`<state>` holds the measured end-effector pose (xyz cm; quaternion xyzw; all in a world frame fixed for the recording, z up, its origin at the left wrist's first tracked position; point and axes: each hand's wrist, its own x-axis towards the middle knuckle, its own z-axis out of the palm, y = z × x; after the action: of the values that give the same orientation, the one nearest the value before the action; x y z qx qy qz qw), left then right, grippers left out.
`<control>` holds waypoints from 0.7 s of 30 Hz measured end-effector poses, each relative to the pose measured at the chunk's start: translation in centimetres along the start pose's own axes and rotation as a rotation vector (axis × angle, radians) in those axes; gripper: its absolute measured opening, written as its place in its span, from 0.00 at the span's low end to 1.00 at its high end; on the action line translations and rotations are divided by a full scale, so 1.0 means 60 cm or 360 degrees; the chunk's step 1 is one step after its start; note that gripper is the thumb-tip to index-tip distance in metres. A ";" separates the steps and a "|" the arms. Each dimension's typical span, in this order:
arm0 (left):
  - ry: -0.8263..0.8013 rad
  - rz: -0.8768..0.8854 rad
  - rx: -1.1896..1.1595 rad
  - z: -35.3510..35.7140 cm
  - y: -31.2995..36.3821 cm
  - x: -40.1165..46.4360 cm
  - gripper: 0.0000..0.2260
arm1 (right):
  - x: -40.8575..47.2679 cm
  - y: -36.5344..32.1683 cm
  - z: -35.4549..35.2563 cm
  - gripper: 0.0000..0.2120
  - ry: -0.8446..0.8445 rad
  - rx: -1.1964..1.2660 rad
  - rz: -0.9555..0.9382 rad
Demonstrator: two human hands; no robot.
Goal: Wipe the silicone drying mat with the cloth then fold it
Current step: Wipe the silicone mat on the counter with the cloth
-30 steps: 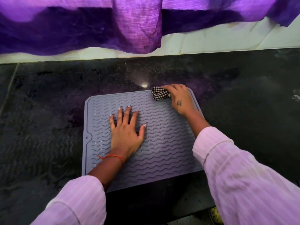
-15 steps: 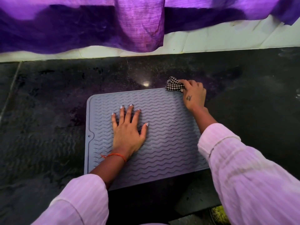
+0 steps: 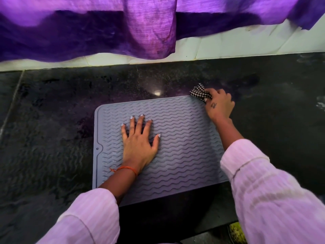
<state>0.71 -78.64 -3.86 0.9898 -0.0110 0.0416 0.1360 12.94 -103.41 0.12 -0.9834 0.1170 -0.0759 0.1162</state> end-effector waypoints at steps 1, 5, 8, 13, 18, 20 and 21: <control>-0.0004 0.0001 0.0001 0.000 0.000 0.000 0.30 | -0.016 0.007 0.008 0.18 0.0017 -0.0015 0.0010; -0.0017 0.0006 -0.0003 -0.001 0.000 0.000 0.30 | -0.023 0.013 0.000 0.18 -0.0071 -0.0006 -0.0050; -0.0013 0.0007 -0.0006 0.000 0.000 0.000 0.30 | -0.034 0.014 -0.016 0.17 0.0007 -0.0013 0.0010; -0.0005 0.0012 0.0000 0.000 0.000 0.000 0.31 | -0.110 0.036 0.006 0.20 0.0008 -0.0033 -0.0002; -0.0001 0.0014 -0.0010 0.000 0.000 -0.001 0.30 | -0.123 0.059 -0.021 0.18 0.0046 0.0060 -0.0031; -0.0005 0.0014 -0.0008 0.000 0.000 0.000 0.30 | -0.166 0.073 -0.008 0.19 0.0097 0.0038 -0.0035; -0.0006 0.0015 -0.0006 0.000 0.000 -0.001 0.30 | -0.178 0.077 -0.006 0.20 0.0095 0.0028 -0.0040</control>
<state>0.67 -78.65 -3.88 0.9895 -0.0160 0.0404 0.1378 1.60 -105.20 -1.96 -0.9810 0.1073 -0.1078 0.1201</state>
